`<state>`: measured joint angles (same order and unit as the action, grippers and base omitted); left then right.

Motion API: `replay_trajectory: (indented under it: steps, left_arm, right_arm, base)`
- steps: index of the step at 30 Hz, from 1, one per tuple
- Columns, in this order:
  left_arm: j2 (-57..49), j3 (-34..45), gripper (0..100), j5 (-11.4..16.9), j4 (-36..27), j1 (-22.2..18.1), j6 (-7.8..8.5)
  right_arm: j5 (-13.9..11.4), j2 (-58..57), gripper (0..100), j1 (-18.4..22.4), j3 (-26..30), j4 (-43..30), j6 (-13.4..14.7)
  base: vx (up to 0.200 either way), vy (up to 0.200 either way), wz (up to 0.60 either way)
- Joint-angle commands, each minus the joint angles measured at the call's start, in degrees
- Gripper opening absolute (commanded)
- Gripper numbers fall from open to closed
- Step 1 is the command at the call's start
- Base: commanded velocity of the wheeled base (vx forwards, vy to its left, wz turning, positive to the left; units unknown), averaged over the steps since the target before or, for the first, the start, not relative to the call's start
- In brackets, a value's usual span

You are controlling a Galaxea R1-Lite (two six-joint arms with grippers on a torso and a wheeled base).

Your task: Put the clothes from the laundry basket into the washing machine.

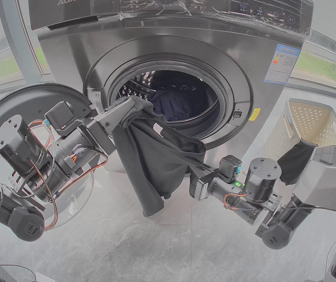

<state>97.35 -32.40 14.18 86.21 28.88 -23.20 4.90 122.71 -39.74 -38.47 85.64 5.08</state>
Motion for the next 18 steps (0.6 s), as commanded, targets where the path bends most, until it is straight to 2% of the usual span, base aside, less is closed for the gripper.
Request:
replay_trajectory:
  steps: [1,7,12,15,16,18]
  left_arm:
    - [0.5,0.3,0,0.0,0.1,-1.7,0.0]
    - [-0.2,1.7,0,-0.8,0.1,-2.0,0.17]
    - [-0.4,2.6,0,-1.3,0.0,-1.3,0.17]
    - [-0.5,3.5,0,-1.3,0.0,-0.7,0.17]
    - [-0.5,4.1,0,-1.3,0.0,0.4,0.08]
    - [-0.4,4.5,0,-1.3,-0.2,0.8,0.08]
  right_arm:
    - [0.0,-8.5,0,1.6,5.8,-0.4,-0.2]
    - [0.1,-13.6,0,3.3,8.1,-0.6,0.1]
    - [0.4,-17.6,0,3.0,9.4,-0.2,0.8]
    - [0.5,-18.6,0,2.6,11.1,0.2,1.3]
    - [0.5,-19.4,0,2.5,13.2,0.5,1.9]
    - [0.5,-19.6,0,2.6,13.7,-0.1,1.6]
  base:
    - [0.0,0.0,0.0]
    - [0.0,0.0,0.0]
    - [0.0,0.0,0.0]
    - [0.0,0.0,0.0]
    - [0.0,0.0,0.0]
    - [0.0,0.0,0.0]
